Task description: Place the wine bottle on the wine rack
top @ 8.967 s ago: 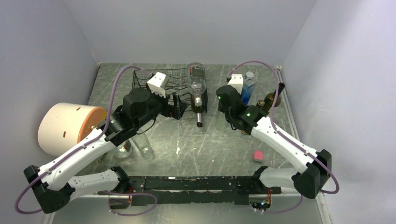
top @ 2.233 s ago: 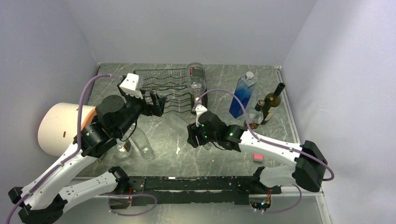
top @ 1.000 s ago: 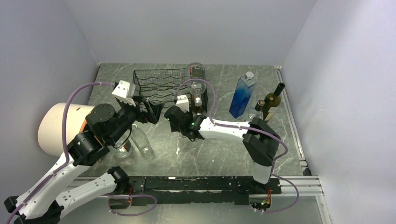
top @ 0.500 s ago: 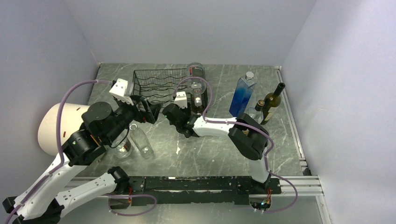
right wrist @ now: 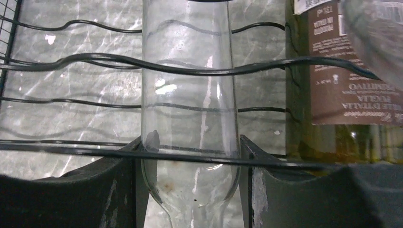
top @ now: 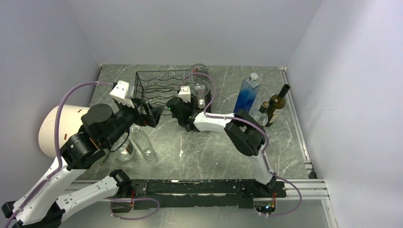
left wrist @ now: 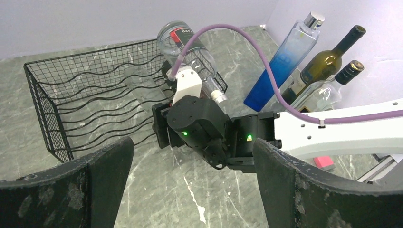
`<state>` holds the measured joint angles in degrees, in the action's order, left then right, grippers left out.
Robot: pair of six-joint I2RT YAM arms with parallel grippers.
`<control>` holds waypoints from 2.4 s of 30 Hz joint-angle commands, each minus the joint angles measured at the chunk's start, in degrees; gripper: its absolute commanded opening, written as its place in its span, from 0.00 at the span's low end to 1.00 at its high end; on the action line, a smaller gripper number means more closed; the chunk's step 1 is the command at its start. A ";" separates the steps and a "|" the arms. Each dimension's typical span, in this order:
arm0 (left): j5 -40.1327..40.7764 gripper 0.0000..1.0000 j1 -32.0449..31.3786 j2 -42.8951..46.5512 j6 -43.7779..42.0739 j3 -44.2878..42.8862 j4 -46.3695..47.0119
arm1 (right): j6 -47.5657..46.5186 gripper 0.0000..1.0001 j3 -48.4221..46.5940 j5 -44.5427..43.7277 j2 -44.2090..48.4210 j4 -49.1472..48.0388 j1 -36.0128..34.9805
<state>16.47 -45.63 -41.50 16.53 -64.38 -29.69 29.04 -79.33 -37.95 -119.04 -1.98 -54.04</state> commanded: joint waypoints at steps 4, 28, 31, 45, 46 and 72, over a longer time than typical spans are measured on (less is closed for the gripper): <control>-1.04 0.99 0.13 0.04 0.54 -2.39 -1.32 | 0.88 0.16 -4.81 -2.02 -3.31 -3.57 0.94; -0.88 0.99 0.14 -2.94 0.30 -3.33 -0.98 | 3.48 0.86 -4.08 -1.99 0.13 0.29 2.14; -0.45 0.99 0.17 -3.36 0.23 -3.83 -1.13 | 3.17 0.87 -2.59 0.15 2.88 -0.17 2.14; -2.39 0.99 0.19 -0.92 -0.56 -3.41 4.56 | -1.51 0.82 12.00 16.72 28.94 1.14 1.82; -2.55 0.99 0.16 -0.68 -0.68 -2.75 5.22 | -2.07 0.82 12.91 16.05 31.07 2.11 1.78; -9.02 0.99 0.18 -3.75 0.54 1.54 9.66 | -9.05 0.83 10.52 -28.20 57.21 35.86 16.52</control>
<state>9.78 -45.63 -44.40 16.53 -63.16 -22.90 16.32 -70.61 -59.90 -64.51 27.94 -41.67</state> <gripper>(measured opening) 0.986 0.829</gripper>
